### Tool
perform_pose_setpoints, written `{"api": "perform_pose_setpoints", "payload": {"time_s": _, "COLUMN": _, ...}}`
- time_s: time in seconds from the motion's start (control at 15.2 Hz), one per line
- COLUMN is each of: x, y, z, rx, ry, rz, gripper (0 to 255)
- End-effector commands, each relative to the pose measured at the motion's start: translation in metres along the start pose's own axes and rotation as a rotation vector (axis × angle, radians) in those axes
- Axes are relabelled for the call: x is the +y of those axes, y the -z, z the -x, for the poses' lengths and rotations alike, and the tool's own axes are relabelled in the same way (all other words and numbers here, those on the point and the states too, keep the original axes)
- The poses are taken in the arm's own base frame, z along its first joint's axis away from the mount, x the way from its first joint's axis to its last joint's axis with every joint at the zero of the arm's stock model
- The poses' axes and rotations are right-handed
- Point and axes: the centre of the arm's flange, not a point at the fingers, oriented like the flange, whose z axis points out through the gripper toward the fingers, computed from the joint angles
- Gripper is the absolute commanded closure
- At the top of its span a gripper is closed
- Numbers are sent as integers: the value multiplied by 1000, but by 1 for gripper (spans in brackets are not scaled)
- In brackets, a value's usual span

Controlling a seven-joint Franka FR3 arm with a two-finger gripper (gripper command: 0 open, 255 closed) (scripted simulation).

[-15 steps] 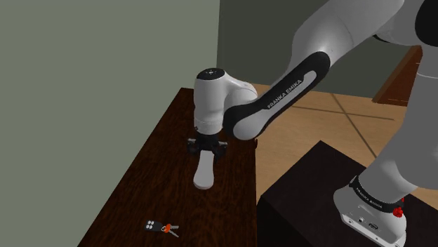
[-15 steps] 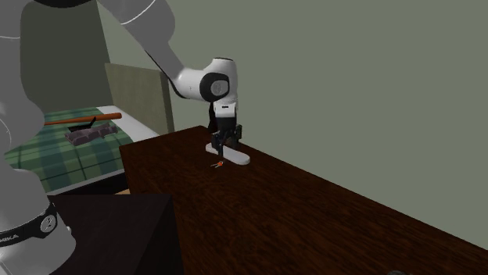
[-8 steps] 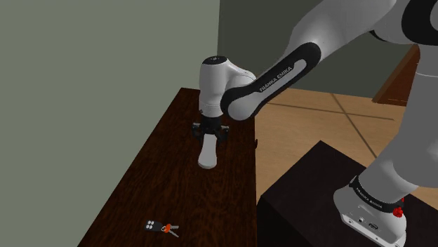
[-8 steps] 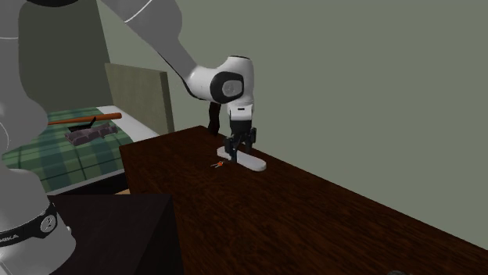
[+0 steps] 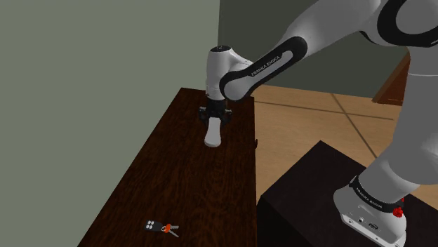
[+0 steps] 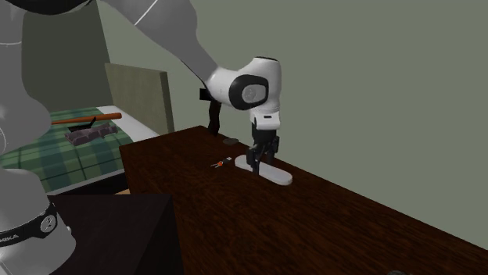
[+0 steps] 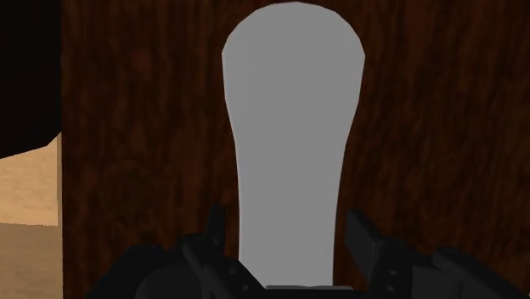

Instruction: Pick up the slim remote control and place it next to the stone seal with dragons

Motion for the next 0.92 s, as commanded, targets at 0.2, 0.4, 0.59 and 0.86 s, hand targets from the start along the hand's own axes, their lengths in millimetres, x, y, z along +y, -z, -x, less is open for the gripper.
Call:
{"api": "perform_pose_setpoints", "payload": {"time_s": 0.2, "x": 5, "y": 2, "z": -65, "rx": 1, "ry": 1, "rz": 0, "gripper": 255}}
{"api": "perform_pose_setpoints", "payload": {"time_s": 0.4, "x": 7, "y": 2, "z": -105, "rx": 1, "ry": 1, "rz": 0, "gripper": 255}}
{"api": "perform_pose_setpoints", "payload": {"time_s": 0.59, "x": 10, "y": 3, "z": -144, "rx": 1, "ry": 1, "rz": 0, "gripper": 255}}
{"api": "perform_pose_setpoints", "payload": {"time_s": 0.86, "x": 14, "y": 3, "z": -197, "rx": 1, "ry": 1, "rz": 0, "gripper": 255}}
